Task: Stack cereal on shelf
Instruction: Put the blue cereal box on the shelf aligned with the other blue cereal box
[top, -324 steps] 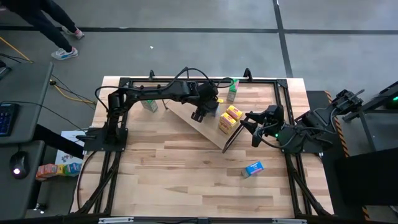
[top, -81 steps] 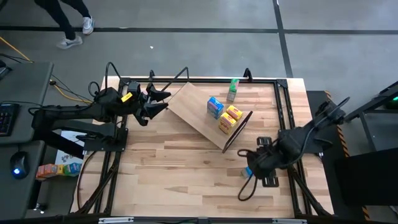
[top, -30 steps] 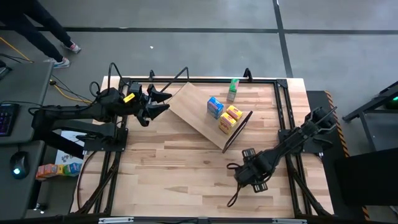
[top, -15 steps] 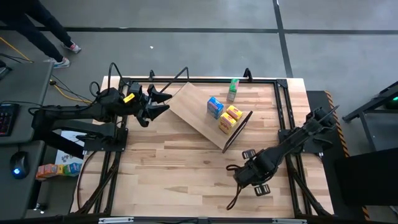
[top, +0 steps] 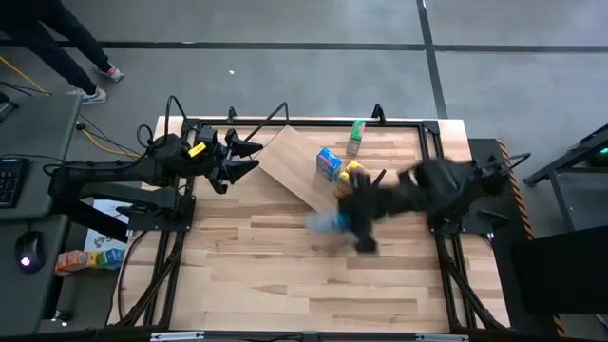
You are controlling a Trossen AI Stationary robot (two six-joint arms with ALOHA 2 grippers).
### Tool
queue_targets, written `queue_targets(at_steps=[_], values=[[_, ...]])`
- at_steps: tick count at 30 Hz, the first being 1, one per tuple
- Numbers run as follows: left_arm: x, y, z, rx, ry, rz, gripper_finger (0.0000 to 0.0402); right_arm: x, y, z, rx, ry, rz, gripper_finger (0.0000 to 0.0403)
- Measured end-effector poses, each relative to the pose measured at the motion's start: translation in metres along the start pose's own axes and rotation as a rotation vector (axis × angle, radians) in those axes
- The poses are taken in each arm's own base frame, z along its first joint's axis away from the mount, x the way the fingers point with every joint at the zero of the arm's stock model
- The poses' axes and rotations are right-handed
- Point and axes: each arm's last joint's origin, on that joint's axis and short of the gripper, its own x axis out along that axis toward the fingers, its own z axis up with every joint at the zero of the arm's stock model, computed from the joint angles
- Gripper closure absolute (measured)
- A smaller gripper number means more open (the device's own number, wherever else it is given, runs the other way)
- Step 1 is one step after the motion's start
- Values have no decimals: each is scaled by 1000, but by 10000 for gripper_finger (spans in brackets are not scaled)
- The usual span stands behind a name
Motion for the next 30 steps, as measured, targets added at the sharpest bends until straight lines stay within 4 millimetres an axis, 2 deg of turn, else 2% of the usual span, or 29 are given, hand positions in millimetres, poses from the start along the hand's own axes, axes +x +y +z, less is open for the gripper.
queue_targets(at_steps=[3, 7, 9, 13, 18, 22, 26, 30], values=[[0, 0, 1, 0, -9, -4, 140, 8, -34, 22, 193, -35, -102, 283], [0, -3, 7, 4, -70, -31, 140, 39, -78, 34, 397, 54, -121, 283], [-1, -5, 10, 5, -104, -46, 140, 61, -95, 30, 440, 127, -85, 283], [-1, -6, 14, 7, -142, -62, 140, 104, -127, 12, 490, 323, -139, 283], [-1, -6, 14, 7, -146, -64, 140, 138, -163, -1, 590, 430, -208, 283], [-1, -6, 14, 6, -146, -64, 140, 152, -178, -7, 640, 465, -233, 283], [-1, -6, 14, 6, -146, -64, 140, 158, -182, -9, 651, 482, -243, 283], [-1, -6, 14, 7, -146, -64, 140, 160, -184, -10, 670, 468, -331, 283]])
